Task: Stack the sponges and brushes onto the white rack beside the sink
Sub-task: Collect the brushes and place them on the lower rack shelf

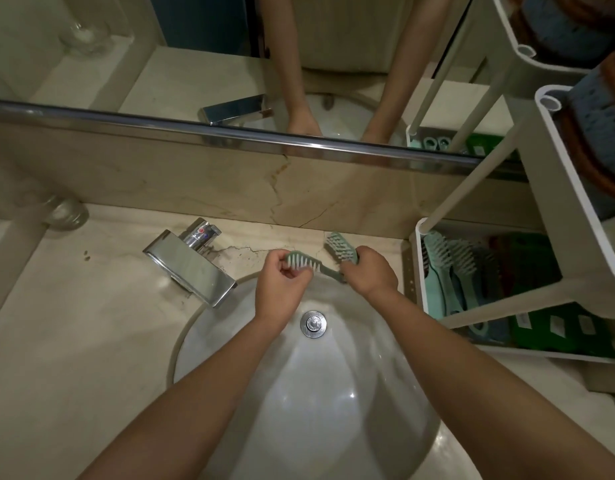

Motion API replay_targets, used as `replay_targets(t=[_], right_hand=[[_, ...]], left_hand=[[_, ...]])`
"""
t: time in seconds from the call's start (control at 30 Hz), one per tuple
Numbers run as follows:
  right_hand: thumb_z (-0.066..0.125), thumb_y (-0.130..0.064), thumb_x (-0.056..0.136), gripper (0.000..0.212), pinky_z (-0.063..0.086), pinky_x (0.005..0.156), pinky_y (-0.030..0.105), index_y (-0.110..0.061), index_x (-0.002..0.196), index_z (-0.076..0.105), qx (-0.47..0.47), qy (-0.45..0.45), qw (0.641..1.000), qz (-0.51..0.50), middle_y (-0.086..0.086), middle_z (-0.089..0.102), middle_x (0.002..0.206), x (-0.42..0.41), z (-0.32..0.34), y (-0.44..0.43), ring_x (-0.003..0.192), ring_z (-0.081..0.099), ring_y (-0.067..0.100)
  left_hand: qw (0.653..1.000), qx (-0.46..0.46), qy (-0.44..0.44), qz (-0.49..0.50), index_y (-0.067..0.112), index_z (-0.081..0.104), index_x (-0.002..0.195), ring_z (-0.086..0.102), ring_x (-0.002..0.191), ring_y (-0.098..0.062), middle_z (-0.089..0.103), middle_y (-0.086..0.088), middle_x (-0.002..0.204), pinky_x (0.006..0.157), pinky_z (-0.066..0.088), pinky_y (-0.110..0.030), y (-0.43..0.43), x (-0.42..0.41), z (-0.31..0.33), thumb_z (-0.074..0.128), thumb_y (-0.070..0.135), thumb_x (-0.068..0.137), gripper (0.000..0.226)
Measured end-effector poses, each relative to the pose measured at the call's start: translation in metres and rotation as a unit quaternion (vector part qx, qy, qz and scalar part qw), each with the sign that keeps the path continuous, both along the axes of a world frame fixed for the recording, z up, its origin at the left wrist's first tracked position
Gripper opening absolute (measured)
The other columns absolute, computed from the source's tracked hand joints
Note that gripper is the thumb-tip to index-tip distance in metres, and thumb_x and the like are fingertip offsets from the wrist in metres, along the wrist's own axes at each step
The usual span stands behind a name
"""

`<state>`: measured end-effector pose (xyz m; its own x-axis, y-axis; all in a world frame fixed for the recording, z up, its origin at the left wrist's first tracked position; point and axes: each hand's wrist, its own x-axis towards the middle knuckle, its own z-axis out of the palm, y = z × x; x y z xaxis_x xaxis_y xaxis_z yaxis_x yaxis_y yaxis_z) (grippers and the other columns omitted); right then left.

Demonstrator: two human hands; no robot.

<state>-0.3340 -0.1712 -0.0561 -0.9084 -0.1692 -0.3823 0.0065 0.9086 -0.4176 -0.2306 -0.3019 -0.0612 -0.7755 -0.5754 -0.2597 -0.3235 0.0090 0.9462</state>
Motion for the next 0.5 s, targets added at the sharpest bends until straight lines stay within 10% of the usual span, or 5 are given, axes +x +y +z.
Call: replay_targets(t=[0.23,0.37,0.5], right_hand=[[0.050,-0.029,0.091,0.017,0.043,0.064,0.030,-0.013,0.093,0.056,-0.156,-0.049,0.985,-0.049,0.010,0.067,0.093,0.063,0.015,0.008,0.083,0.061,0.028],[0.050,-0.019,0.090,0.016,0.034,0.046,0.023,-0.027,0.076,0.052,-0.239,-0.046,0.966,-0.088,-0.003,0.058,0.068,0.095,0.033,0.024,0.056,0.052,0.016],[0.050,-0.012,0.089,0.020,0.033,0.047,0.025,-0.025,0.074,0.054,-0.297,-0.039,0.946,-0.123,-0.002,0.052,0.061,0.122,0.052,0.046,0.050,0.044,0.015]], left_hand=[[1.000,0.004,0.024,0.006,0.020,0.058,0.078,0.046,0.053,0.003,0.052,0.013,0.063,0.056,0.039,-0.014,0.016,0.015,0.018,0.071,0.032,0.082,0.018],[0.995,0.098,0.022,0.018,0.019,0.051,0.091,0.066,0.081,-0.016,0.066,-0.005,0.086,0.083,0.054,-0.043,0.034,0.034,0.035,0.059,0.024,0.092,0.009],[0.986,0.167,0.021,-0.019,0.008,0.045,0.105,0.072,0.070,-0.026,0.068,-0.011,0.081,0.071,0.057,-0.042,0.055,0.057,0.054,0.049,0.026,0.099,0.018]])
